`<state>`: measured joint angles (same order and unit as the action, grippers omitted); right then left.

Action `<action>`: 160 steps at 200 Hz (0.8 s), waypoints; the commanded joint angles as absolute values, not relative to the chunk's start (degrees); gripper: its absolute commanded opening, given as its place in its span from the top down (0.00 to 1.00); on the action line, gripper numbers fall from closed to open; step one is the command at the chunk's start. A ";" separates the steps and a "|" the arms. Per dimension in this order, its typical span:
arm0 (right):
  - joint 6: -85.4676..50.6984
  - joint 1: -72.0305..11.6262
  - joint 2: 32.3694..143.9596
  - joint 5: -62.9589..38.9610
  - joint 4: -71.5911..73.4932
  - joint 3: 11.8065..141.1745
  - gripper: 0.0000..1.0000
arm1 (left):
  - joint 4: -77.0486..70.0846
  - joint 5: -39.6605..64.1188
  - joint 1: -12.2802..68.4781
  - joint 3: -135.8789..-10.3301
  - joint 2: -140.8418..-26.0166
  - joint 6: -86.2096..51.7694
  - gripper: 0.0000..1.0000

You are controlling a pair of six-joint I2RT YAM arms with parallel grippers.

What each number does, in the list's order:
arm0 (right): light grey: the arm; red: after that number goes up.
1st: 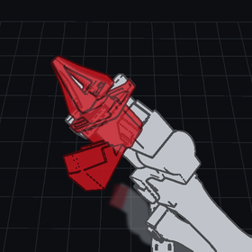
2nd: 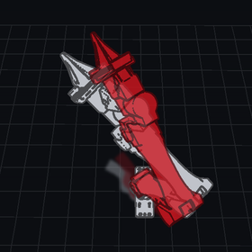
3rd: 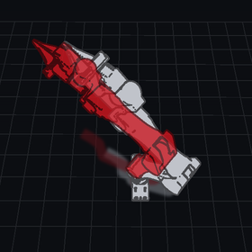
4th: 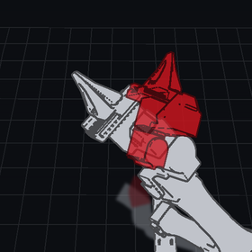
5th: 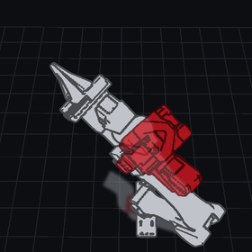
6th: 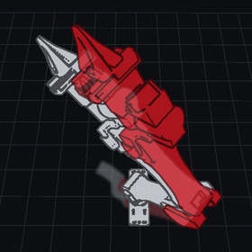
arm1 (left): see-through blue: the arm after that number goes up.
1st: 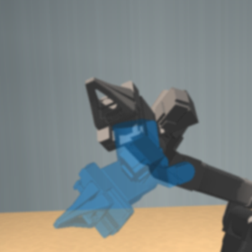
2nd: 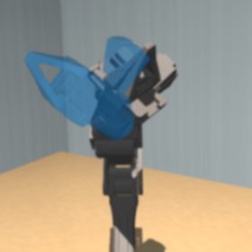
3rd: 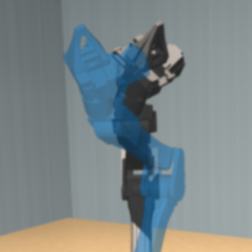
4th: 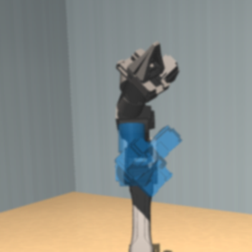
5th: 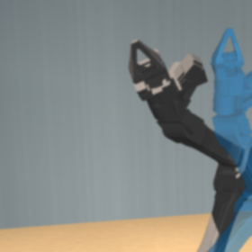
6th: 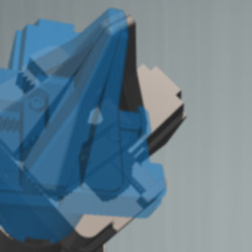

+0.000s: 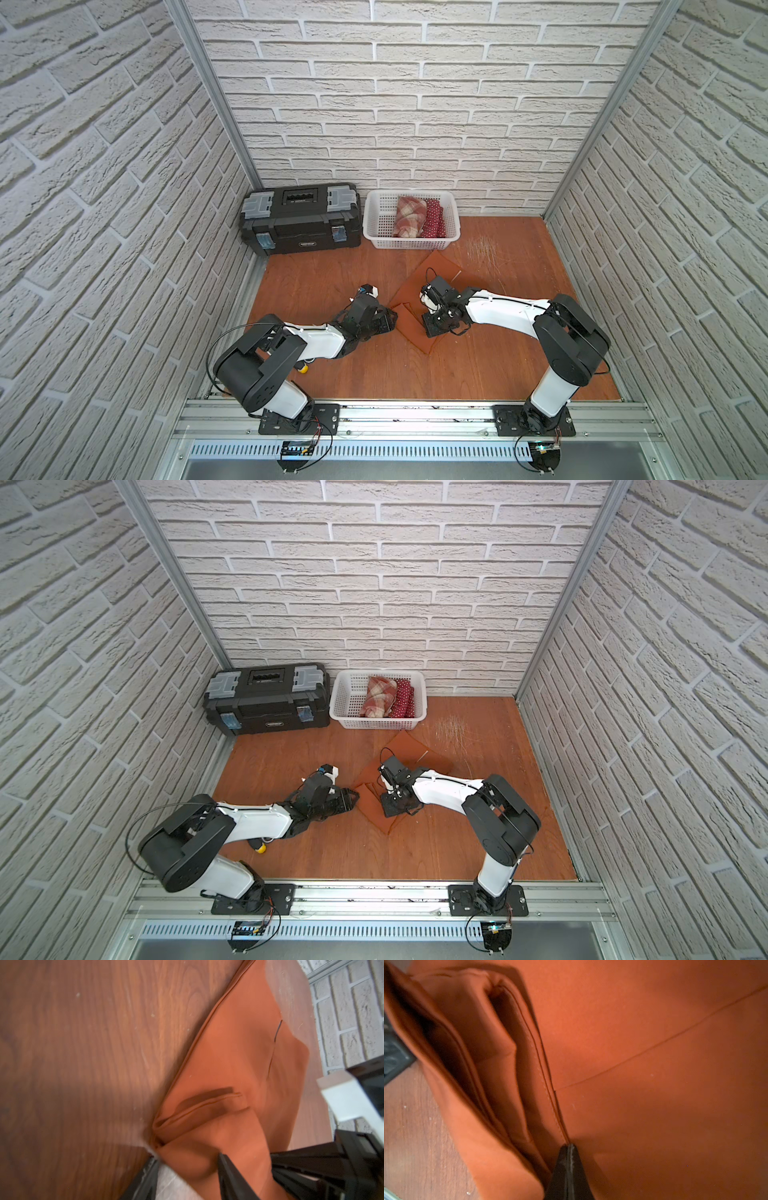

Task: Roll up the skirts
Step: Roll the skirt at the center of the board.

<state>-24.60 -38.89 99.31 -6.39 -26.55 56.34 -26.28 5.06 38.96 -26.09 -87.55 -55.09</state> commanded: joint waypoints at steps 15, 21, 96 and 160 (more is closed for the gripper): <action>-23.53 -39.72 103.54 -6.65 -30.59 52.94 0.98 | -22.28 5.52 38.80 -27.10 -91.92 -52.81 0.51; -23.55 -39.69 103.54 -6.57 -30.66 53.05 0.98 | -21.56 5.74 38.77 -27.60 -92.40 -52.30 0.53; -22.85 -39.66 101.90 -5.49 -32.34 53.25 0.94 | -22.19 7.38 39.13 -30.90 -95.00 -50.37 1.00; -22.90 -48.59 82.79 10.41 -43.03 56.84 0.62 | -10.64 -1.83 46.19 -31.11 -85.37 -54.35 1.00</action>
<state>-23.35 -42.17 89.95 0.40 -36.18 55.07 -17.21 2.24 43.29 -31.44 -88.27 -51.83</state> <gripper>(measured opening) 0.360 0.074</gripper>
